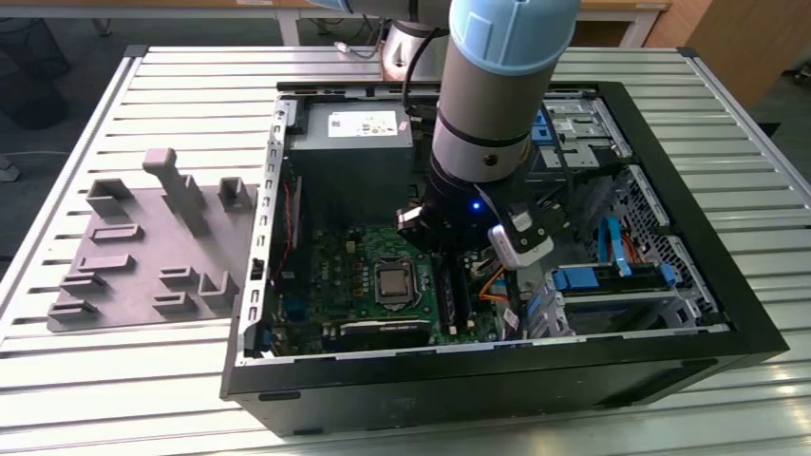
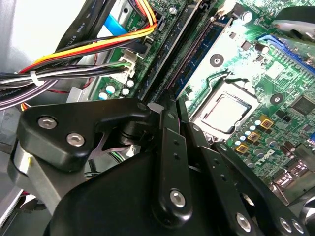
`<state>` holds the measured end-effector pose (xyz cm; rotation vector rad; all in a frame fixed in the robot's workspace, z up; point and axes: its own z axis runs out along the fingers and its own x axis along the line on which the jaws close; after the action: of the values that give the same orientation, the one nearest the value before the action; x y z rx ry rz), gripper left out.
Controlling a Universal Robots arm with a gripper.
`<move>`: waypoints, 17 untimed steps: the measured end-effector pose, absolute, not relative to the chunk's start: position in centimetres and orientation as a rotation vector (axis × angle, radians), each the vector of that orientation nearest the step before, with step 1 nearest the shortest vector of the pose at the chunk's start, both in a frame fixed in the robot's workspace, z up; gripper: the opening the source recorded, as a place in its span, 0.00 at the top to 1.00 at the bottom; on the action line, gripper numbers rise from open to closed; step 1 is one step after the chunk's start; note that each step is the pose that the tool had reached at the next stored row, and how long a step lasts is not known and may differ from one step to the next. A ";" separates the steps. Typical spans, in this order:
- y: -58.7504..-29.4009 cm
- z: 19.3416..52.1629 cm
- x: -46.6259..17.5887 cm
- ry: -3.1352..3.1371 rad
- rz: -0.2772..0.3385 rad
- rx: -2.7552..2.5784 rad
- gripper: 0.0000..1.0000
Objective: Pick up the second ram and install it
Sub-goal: 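Insert the second ram into the second slot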
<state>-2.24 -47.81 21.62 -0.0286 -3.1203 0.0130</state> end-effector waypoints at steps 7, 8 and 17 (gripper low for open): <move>-47.8 21.6 -2.2 -3.120 0.013 -0.029 0.85; -47.8 21.6 -2.2 -3.120 0.013 -0.029 0.78; -47.8 23.3 -2.2 -3.120 0.013 -0.029 0.78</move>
<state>-2.24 -47.81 23.28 -0.0286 -3.1203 0.0131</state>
